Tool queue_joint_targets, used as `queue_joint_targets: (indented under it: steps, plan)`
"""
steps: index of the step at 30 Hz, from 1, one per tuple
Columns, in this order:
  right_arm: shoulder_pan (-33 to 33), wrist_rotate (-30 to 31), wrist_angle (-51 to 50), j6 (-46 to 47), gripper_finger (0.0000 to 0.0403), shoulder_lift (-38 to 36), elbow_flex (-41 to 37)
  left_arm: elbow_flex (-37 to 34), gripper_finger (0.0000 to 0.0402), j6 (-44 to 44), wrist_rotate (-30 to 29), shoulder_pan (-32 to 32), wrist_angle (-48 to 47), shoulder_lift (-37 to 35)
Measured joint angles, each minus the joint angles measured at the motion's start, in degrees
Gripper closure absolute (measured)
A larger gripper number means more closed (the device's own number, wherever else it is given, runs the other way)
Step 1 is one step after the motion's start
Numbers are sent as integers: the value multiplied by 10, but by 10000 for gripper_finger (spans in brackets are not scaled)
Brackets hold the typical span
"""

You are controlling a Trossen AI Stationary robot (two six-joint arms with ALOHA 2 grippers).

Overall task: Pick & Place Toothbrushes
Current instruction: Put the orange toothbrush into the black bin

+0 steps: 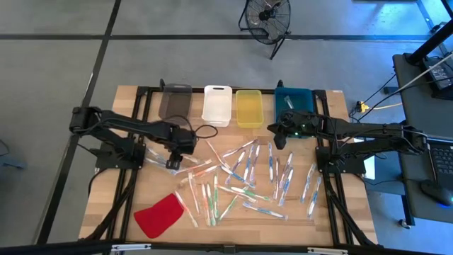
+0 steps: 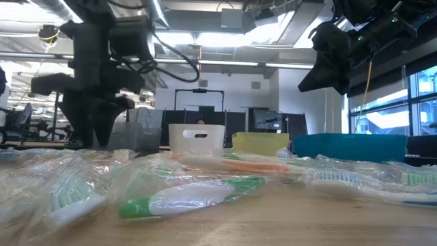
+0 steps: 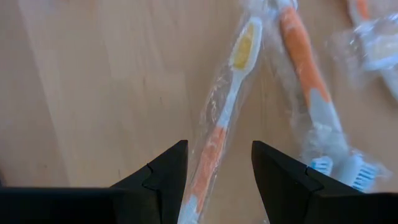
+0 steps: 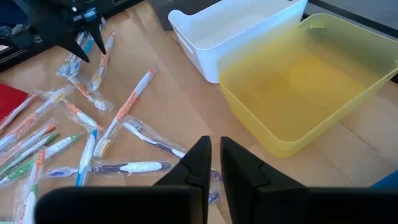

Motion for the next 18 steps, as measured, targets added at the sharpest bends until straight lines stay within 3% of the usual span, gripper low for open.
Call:
queue_joint_targets:
  steps: [18]
  plan:
    - [0,0,0,0,361,0,0,1,244,10,-35,0,0,65]
